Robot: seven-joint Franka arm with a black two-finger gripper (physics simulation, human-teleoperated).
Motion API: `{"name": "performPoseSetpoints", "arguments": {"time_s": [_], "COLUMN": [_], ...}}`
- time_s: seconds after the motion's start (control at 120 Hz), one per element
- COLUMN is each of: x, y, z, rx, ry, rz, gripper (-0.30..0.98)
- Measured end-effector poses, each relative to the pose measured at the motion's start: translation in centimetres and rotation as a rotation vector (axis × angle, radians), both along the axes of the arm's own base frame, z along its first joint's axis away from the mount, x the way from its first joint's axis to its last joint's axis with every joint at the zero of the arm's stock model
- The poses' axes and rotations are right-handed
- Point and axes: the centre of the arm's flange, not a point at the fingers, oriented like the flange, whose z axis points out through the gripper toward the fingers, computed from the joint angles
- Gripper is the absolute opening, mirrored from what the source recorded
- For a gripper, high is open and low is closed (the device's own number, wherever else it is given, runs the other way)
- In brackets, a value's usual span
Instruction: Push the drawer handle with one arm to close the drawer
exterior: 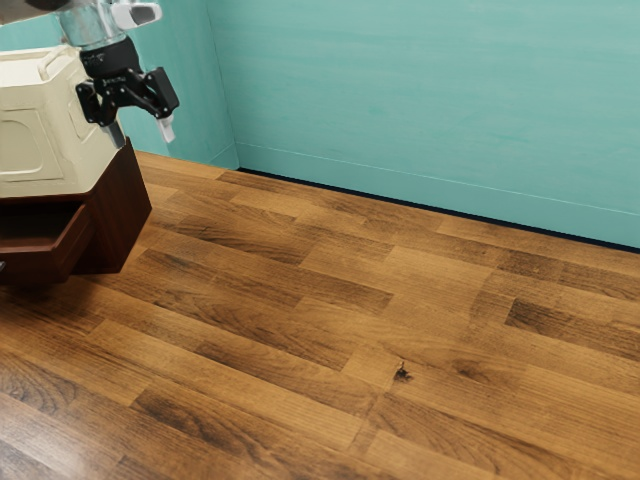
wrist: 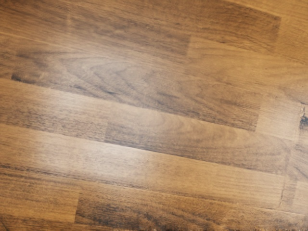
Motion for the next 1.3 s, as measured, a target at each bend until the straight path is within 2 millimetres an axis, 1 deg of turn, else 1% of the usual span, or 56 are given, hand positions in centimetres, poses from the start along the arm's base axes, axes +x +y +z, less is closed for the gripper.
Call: {"name": "performPoseSetpoints", "arguments": {"time_s": [0.083, 0.117, 0.133, 0.15, 0.2, 0.267, 0.283, 0.358, 0.4, 0.433, 0.458, 0.492, 0.517, 0.558, 0.608, 0.65, 0.692, 0.725, 0.808, 0.867, 0.925, 1.0, 1.108, 1.3], "x": [0.6, 0.6, 0.1, -1.0, -4.9, -12.1, -14.3, -23.2, -27.0, -28.9, -30.1, -32.1, -33.4, -35.3, -36.9, -37.8, -38.7, -39.1, -39.3, -39.2, -39.2, -37.9, -34.8, -32.0], "y": [-1.0, -1.3, -1.6, -2.0, -3.2, -4.6, -4.9, -6.7, -7.7, -6.9, -5.5, -3.1, -1.6, 0.5, 2.4, 3.9, 5.7, 6.7, 7.9, 8.2, 9.7, 11.4, 13.1, 14.7], "z": [-2.3, -2.7, -2.6, -2.5, -2.5, -1.6, -1.2, 0.6, 1.3, 1.0, 0.5, -0.2, -0.6, -1.3, -1.9, -2.8, -4.3, -5.2, -7.6, -8.6, -10.3, -12.0, -14.7, -16.2], "rx": [-0.003, 0.001, 0.005, 0.007, 0.031, 0.096, 0.112, 0.181, 0.205, 0.21, 0.203, 0.183, 0.174, 0.169, 0.182, 0.199, 0.207, 0.222, 0.256, 0.271, 0.247, 0.239, 0.227, 0.226], "ry": [0.025, 0.027, 0.026, 0.025, 0.02, -0.015, -0.027, -0.089, -0.107, -0.093, -0.072, -0.049, -0.034, -0.008, 0.026, 0.054, 0.087, 0.109, 0.157, 0.171, 0.187, 0.206, 0.235, 0.19], "rz": [-0.018, -0.025, -0.031, -0.039, -0.047, -0.01, 0.009, 0.084, 0.116, 0.169, 0.213, 0.279, 0.32, 0.375, 0.42, 0.445, 0.465, 0.473, 0.464, 0.451, 0.452, 0.442, 0.408, 0.385], "gripper": [0.69, 0.69, 0.69, 0.69, 0.69, 0.68, 0.67, 0.61, 0.57, 0.53, 0.5, 0.46, 0.44, 0.4, 0.35, 0.31, 0.29, 0.26, 0.19, 0.14, 0.1, 0.06, 0.03, -0.02]}}
